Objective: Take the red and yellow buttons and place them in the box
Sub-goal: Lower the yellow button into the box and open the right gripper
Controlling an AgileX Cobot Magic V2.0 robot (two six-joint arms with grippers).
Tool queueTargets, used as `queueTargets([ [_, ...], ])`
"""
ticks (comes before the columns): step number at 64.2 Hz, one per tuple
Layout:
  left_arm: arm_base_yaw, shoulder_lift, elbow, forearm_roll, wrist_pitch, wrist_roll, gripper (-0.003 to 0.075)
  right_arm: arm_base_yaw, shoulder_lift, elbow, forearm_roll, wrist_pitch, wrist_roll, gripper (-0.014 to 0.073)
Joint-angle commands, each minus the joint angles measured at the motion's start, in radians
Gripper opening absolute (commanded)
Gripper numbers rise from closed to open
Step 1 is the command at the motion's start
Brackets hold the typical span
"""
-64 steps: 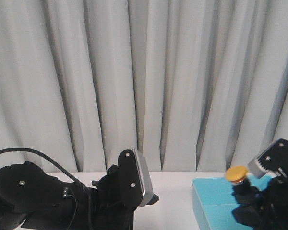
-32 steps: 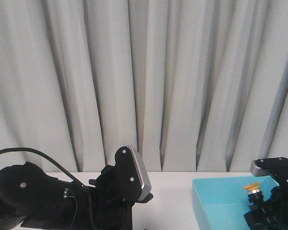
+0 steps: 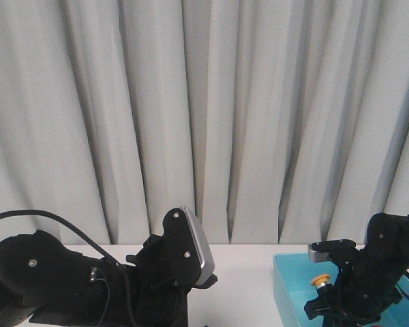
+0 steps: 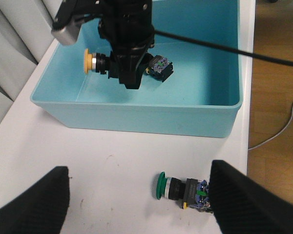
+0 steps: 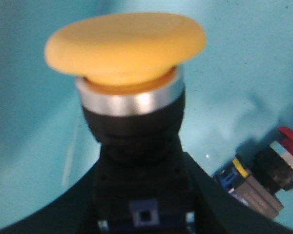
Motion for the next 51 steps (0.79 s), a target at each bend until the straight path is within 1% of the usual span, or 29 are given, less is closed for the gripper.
queueTargets([
  [1,-0.003,-0.043,-0.031,-0.039,-0.029,-0.011,0.0577,-0.002,0.002,-0.07,-0.013,0.044,0.017,0.0245],
  [5,-0.003,-0.043,-0.031,-0.039,-0.029,-0.011,0.0577,-0.002,0.031,-0.082,-0.015,0.063,0.017,0.0245],
  [18,-0.003,-0.043,-0.031,-0.039,-0.03,-0.01,0.0577,-0.002,0.066,-0.081,-0.048,0.064,0.039,0.0252],
  [27,-0.003,-0.043,-0.031,-0.039,-0.031,-0.01,0.0577,-0.002,0.066,-0.081,-0.054,0.065,0.039,0.0295],
  [41,-0.003,-0.043,-0.031,-0.039,-0.033,-0.01,0.0577,-0.003,0.064,-0.081,-0.054,0.065,0.039,0.0403],
  [51,-0.003,-0.043,-0.031,-0.039,-0.034,-0.01,0.0577,-0.003,0.033,-0.081,-0.054,0.11,0.032,0.0412],
])
